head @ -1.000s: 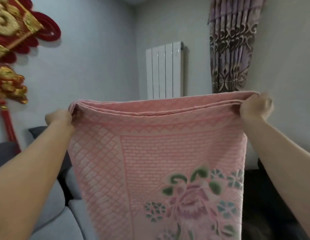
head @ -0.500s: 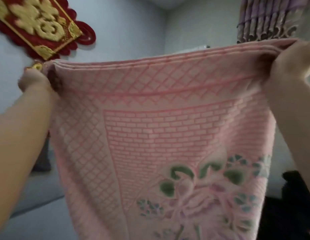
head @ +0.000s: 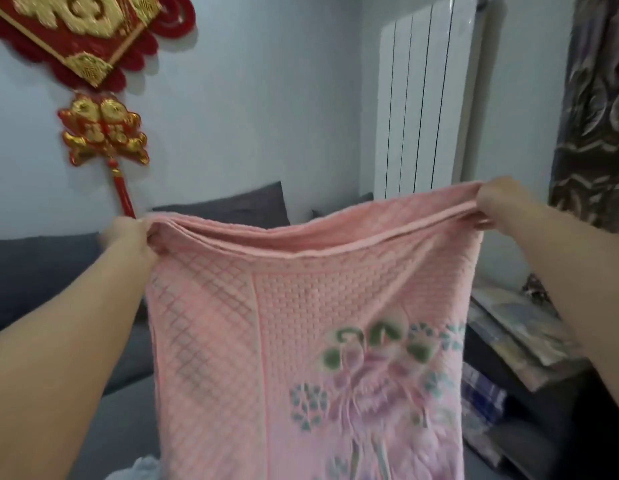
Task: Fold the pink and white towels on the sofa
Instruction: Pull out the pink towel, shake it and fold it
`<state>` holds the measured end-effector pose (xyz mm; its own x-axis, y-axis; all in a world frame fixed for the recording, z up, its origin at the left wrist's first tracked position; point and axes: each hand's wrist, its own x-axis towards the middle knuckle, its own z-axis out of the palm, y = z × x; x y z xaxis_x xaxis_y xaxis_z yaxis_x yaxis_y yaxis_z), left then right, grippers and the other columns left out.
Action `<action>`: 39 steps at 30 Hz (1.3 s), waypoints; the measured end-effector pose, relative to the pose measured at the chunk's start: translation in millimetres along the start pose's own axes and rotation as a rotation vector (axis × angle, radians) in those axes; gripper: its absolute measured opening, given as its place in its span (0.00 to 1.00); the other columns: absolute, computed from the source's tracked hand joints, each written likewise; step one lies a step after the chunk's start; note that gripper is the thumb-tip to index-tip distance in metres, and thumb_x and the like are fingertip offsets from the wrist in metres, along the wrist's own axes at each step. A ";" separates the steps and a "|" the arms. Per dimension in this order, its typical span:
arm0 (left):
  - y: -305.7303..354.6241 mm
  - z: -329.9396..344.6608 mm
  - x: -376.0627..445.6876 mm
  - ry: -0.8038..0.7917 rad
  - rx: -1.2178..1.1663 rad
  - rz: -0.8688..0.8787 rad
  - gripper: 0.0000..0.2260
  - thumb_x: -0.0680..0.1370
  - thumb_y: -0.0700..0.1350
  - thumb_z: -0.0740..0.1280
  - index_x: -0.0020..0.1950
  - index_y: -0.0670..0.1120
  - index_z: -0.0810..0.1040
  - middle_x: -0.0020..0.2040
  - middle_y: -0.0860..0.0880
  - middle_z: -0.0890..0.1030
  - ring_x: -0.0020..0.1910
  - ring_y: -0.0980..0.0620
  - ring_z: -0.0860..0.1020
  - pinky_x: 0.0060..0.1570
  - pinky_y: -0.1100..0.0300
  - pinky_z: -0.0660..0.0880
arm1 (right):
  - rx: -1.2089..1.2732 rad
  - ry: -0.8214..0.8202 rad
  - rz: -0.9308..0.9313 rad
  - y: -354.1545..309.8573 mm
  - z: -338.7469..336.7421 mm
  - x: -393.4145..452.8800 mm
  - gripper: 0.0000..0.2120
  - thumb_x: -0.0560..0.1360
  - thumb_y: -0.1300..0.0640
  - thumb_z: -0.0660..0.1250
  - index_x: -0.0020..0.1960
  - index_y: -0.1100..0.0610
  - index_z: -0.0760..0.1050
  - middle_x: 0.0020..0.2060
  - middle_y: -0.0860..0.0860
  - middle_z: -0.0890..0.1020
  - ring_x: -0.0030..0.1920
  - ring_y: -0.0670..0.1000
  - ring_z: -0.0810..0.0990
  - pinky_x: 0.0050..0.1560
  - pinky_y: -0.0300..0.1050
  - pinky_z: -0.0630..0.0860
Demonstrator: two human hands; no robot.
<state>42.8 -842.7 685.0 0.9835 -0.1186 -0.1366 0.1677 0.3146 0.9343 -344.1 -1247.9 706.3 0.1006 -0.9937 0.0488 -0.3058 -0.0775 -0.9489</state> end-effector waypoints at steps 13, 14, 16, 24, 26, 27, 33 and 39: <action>-26.5 -118.9 -220.1 0.229 -0.172 0.197 0.09 0.81 0.45 0.54 0.49 0.50 0.73 0.45 0.47 0.81 0.38 0.51 0.82 0.48 0.53 0.83 | 0.225 -0.172 -0.130 72.3 -110.2 -61.8 0.15 0.83 0.58 0.50 0.56 0.57 0.74 0.45 0.56 0.82 0.30 0.50 0.82 0.27 0.44 0.81; -54.9 -137.2 -239.3 0.245 -0.136 0.165 0.08 0.80 0.45 0.55 0.46 0.50 0.73 0.40 0.48 0.79 0.34 0.51 0.80 0.43 0.56 0.83 | 0.199 -0.195 -0.120 104.1 -120.4 -67.9 0.13 0.82 0.59 0.53 0.54 0.58 0.76 0.46 0.56 0.82 0.33 0.51 0.83 0.28 0.44 0.82; -120.3 -175.9 -279.4 0.256 -0.058 0.072 0.08 0.79 0.44 0.56 0.42 0.49 0.72 0.39 0.49 0.76 0.34 0.52 0.79 0.34 0.59 0.80 | 0.114 -0.297 -0.107 176.1 -145.1 -83.9 0.08 0.79 0.61 0.61 0.48 0.56 0.78 0.45 0.54 0.83 0.38 0.51 0.83 0.32 0.42 0.83; -389.4 -296.0 -456.4 0.208 0.507 -0.590 0.07 0.80 0.35 0.63 0.43 0.39 0.77 0.28 0.44 0.79 0.23 0.52 0.75 0.18 0.66 0.70 | -0.250 -0.258 0.228 446.3 -199.9 -130.4 0.22 0.75 0.75 0.52 0.38 0.54 0.78 0.47 0.66 0.80 0.35 0.60 0.81 0.22 0.43 0.79; -436.4 -301.2 -489.3 0.148 0.649 -0.750 0.03 0.80 0.34 0.66 0.47 0.38 0.78 0.33 0.40 0.81 0.29 0.47 0.76 0.21 0.63 0.75 | -0.399 -0.237 0.273 496.7 -206.9 -139.1 0.20 0.74 0.72 0.54 0.38 0.54 0.80 0.48 0.64 0.82 0.38 0.61 0.83 0.29 0.51 0.84; -456.7 -300.3 -502.1 0.126 0.721 -0.806 0.01 0.79 0.35 0.67 0.48 0.37 0.78 0.33 0.39 0.82 0.30 0.46 0.77 0.24 0.61 0.76 | -0.471 -0.239 0.282 518.9 -209.0 -145.1 0.19 0.74 0.70 0.55 0.39 0.54 0.81 0.48 0.63 0.83 0.40 0.62 0.84 0.38 0.56 0.85; -536.0 -261.4 -564.4 -0.150 1.012 -1.002 0.08 0.80 0.37 0.66 0.54 0.50 0.75 0.36 0.42 0.84 0.33 0.46 0.80 0.34 0.60 0.76 | -0.729 -0.167 0.379 607.3 -234.3 -176.9 0.17 0.72 0.69 0.62 0.44 0.50 0.83 0.55 0.61 0.82 0.55 0.64 0.81 0.59 0.52 0.78; -572.9 -243.0 -615.5 -0.690 1.195 -1.092 0.10 0.83 0.40 0.62 0.61 0.51 0.77 0.43 0.43 0.85 0.40 0.50 0.81 0.40 0.60 0.77 | -0.789 -0.037 0.455 652.3 -279.4 -196.9 0.18 0.73 0.66 0.60 0.56 0.57 0.84 0.55 0.65 0.82 0.57 0.66 0.81 0.63 0.56 0.77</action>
<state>-642.2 -721.1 153.8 0.2069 -0.2249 -0.9522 0.2226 -0.9369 0.2696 -827.9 -1125.4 164.8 -0.1622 -0.9397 -0.3010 -0.8809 0.2754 -0.3850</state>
